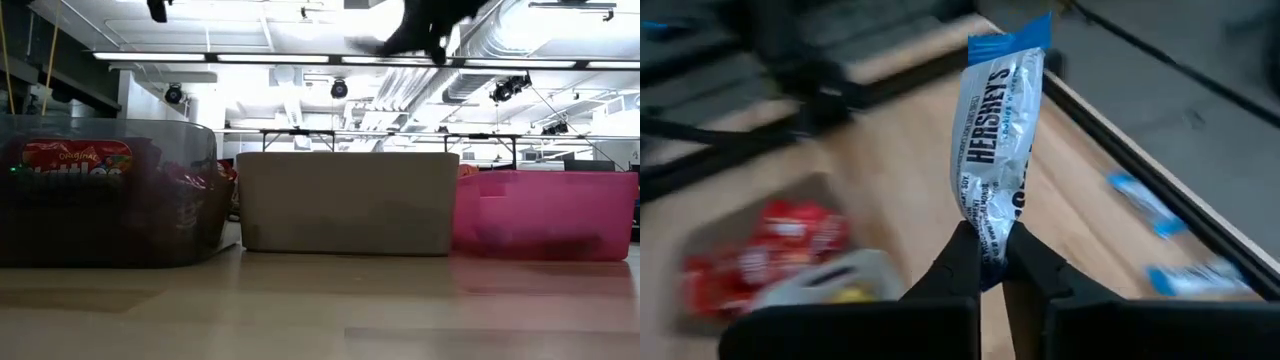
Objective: Sort candy
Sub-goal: Put the white chocolate into the pink bin
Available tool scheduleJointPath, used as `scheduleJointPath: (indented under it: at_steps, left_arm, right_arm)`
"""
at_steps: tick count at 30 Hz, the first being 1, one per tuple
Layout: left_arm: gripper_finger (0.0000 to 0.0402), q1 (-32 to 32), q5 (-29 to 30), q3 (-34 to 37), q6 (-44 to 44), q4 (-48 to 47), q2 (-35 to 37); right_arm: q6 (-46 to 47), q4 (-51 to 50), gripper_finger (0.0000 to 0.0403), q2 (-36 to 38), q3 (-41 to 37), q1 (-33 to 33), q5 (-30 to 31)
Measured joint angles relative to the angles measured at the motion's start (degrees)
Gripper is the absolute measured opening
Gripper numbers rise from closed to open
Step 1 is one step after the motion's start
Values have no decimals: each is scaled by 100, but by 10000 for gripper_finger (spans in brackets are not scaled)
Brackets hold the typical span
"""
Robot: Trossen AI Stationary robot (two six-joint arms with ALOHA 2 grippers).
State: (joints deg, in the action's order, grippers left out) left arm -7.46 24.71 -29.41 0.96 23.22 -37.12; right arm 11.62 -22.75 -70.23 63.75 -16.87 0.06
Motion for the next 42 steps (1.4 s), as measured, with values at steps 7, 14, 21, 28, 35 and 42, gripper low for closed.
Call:
scheduleJointPath:
  at_steps: [7,14,21,28,35,42]
  left_arm:
    - [161,-2,-908,0,448,-205,-445]
    - [161,-9,-1148,0,919,-195,-1242]
    - [161,-39,-1113,0,1266,-203,-2025]
    - [161,-328,-1067,0,1583,567,-2653]
    - [161,-435,-1064,0,1461,1059,-2938]
    - [161,-435,-1032,0,1501,1056,-2951]
  right_arm:
    - [146,129,5,223,-73,1748,1133]
    - [829,1195,5,269,-1323,2679,1976]
    - [862,3736,5,528,-2710,3174,2046]
    - [424,4400,5,524,-2958,3238,1679]
    - [337,4407,5,524,-2959,3236,1543]
    - [356,4306,5,597,-2959,3238,1466]
